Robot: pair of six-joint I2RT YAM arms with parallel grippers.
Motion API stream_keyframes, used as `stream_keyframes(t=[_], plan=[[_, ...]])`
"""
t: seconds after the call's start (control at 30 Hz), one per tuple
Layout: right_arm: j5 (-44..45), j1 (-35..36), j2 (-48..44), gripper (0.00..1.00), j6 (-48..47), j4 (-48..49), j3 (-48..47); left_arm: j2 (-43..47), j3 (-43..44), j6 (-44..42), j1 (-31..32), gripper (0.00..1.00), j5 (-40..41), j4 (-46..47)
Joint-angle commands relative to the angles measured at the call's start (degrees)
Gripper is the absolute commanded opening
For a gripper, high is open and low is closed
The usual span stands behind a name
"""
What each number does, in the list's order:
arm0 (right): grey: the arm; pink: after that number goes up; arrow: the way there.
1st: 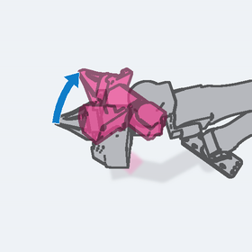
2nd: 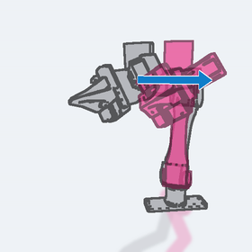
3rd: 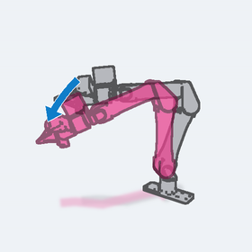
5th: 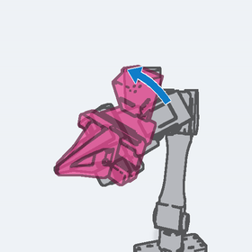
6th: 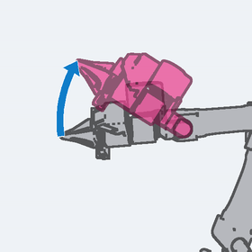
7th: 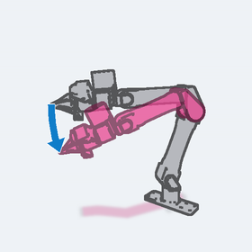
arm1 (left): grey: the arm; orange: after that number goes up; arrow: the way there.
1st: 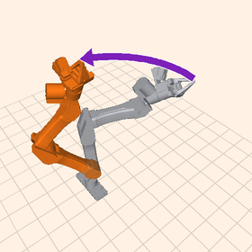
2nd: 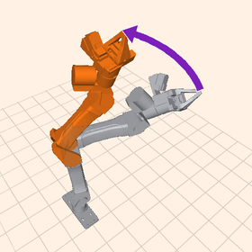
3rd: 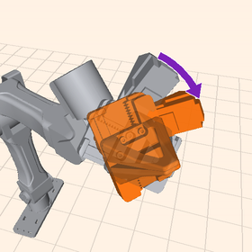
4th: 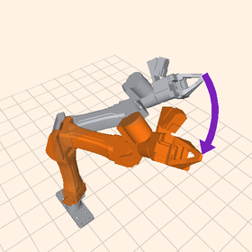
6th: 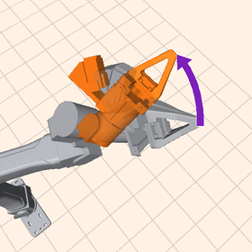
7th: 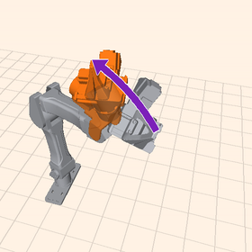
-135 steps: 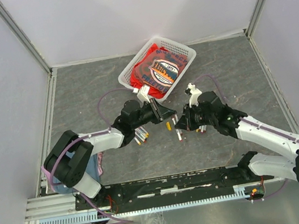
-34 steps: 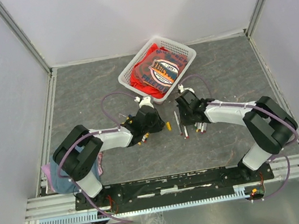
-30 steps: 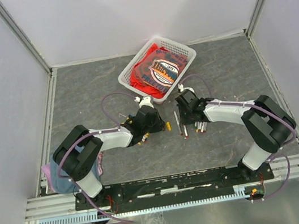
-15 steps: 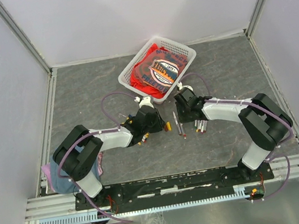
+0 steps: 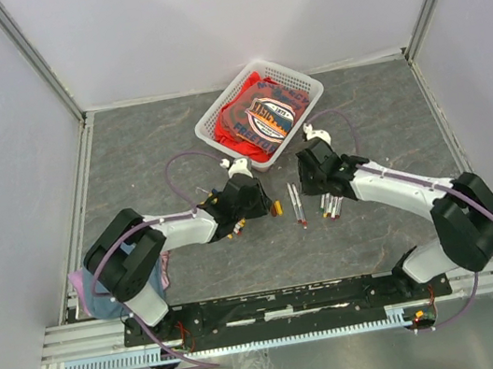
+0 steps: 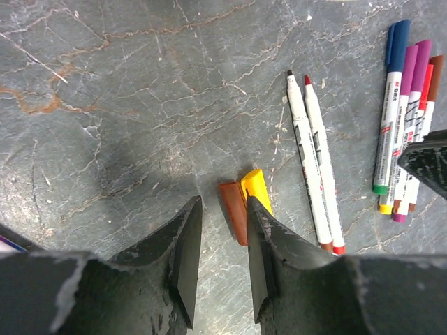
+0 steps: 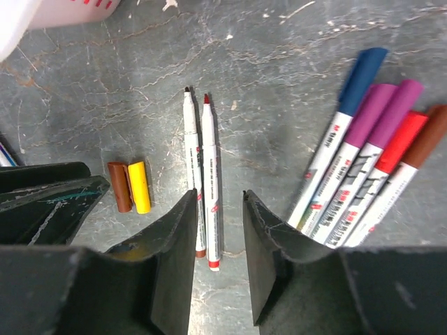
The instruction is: Open the pen caps
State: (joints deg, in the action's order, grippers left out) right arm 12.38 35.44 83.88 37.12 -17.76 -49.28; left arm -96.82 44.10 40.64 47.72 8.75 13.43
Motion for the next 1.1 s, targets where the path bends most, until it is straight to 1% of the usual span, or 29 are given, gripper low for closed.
stream_keyframes(t=[0.0,0.13,0.23,0.4,0.53,0.77,1.07], plan=[[5.8,-0.3,-4.6,0.41,2.3,-4.9,-1.0,4.0,1.4,-1.0,0.3,0.39,1.9,0.1],[10.2,-0.9,-7.7,0.50,3.6,-9.2,-0.2,5.9,1.4,-1.8,0.2,0.41,2.2,-1.0],[12.3,-2.1,-9.7,0.54,4.1,-12.2,0.4,7.4,1.3,-2.2,0.2,0.42,2.4,-1.4],[13.6,-5.3,-12.5,0.54,4.6,-15.5,2.4,9.2,0.9,-2.4,0.2,0.43,2.3,-1.7],[11.8,-8.0,-13.8,0.52,4.8,-15.6,4.4,9.8,0.9,-2.4,0.2,0.43,2.2,-1.6],[8.9,-11.0,-11.5,0.49,4.9,-13.7,6.2,10.4,0.7,-2.6,0.2,0.43,1.9,-1.5],[6.4,-12.9,-8.0,0.46,5.6,-10.0,7.6,10.3,0.9,-2.6,0.2,0.43,1.8,-1.4]])
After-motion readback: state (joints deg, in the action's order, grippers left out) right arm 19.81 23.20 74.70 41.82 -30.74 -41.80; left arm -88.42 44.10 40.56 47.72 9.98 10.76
